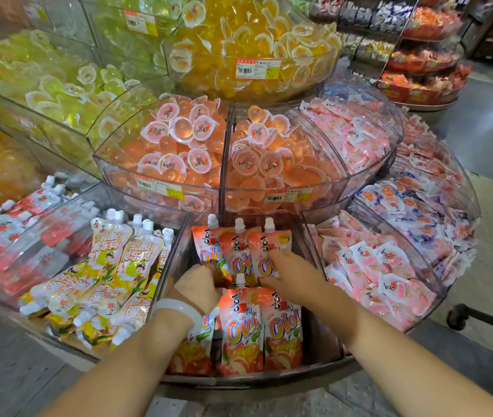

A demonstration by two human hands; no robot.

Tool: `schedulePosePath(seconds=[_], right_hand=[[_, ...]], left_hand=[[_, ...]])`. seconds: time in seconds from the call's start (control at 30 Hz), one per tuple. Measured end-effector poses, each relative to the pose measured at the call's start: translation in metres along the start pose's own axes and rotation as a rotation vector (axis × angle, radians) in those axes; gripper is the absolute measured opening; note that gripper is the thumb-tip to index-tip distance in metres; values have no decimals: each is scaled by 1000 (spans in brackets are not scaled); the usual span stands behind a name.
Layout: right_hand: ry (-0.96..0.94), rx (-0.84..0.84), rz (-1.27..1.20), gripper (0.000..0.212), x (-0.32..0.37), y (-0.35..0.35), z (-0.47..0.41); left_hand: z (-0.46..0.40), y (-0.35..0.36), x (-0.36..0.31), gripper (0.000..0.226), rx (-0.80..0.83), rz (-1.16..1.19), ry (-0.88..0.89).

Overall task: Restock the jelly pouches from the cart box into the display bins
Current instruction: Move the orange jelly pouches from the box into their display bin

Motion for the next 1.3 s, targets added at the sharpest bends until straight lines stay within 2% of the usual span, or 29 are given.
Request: schedulePosePath(seconds=[0.07, 0.17, 0.27, 0.37, 0.5, 0.6, 0.67, 0.8, 0.93, 1.07, 1.2, 1.23, 1.3], right_hand=[[48, 51, 50, 45, 3, 5, 1], [66, 98, 160, 9, 11, 6, 3], [82, 136, 232, 20, 14, 6, 3], [97, 114, 223, 18, 15, 9, 2], [122, -14, 168, 18, 11, 9, 6], [65, -211, 135, 22, 14, 1, 16], [28, -321, 168, 31, 16, -1, 19], [77, -218, 236, 61, 18, 9, 24], [136, -204, 280, 66, 24, 6, 41], [95, -176, 146, 92, 34, 1, 57], [132, -185, 144, 77, 42, -6, 75], [125, -203, 141, 81, 44, -8, 82], [88, -252, 111, 104, 49, -15, 100]], left_hand=[[2, 4, 2, 42, 21, -33, 13], [5, 12, 3, 53, 54, -120, 44], [7, 16, 3, 52, 85, -202, 41], [7, 16, 4, 51, 93, -259, 25], [9, 9, 0, 39, -23, -185, 149], [9, 0, -8, 53, -121, -95, 303], [9, -4, -14, 70, -181, -154, 401], [12, -6, -13, 90, -214, -304, 429], [19, -10, -9, 96, -201, -400, 387], [35, -19, -11, 99, -219, -359, 379], [55, -26, -16, 102, -302, -356, 386], [61, -28, -17, 101, -318, -329, 387], [76, -31, -19, 98, -331, -307, 379]])
Point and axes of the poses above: each hand's wrist, its own z-axis away from the middle knuckle, its own y-axis out of the palm, x = y × z, the point moved 3 cm from there along -z, towards the middle knuckle, and after that the axes turned 7 degrees about z, right-handed, at the moved point
